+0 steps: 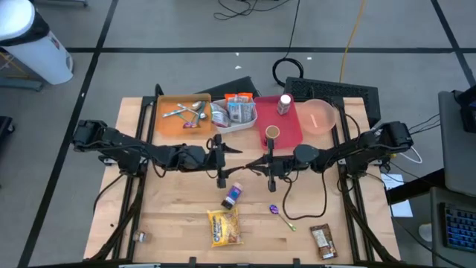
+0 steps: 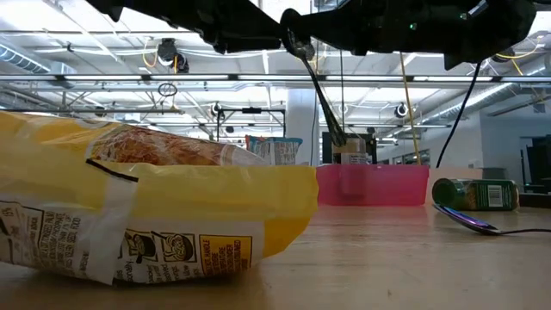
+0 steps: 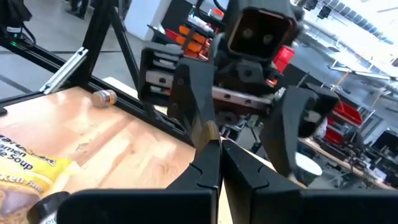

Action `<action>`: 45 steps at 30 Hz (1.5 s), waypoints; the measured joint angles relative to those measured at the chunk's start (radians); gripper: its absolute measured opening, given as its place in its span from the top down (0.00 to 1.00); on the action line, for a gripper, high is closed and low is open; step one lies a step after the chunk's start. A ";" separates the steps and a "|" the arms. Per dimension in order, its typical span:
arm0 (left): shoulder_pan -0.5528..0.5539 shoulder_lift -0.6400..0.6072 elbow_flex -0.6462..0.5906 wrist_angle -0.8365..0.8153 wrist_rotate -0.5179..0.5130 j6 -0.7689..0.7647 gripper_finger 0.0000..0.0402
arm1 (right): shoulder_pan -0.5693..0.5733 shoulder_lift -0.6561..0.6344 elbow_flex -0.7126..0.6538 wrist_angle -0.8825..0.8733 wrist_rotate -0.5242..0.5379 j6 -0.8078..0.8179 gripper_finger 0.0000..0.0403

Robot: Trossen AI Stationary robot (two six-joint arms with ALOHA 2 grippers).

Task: Pick & Place Food Item
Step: Put the black spoon into the orange bin

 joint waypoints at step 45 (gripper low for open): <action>0.032 0.037 0.000 0.089 0.068 -0.066 0.45 | -0.001 -0.010 0.008 0.027 0.018 0.016 1.00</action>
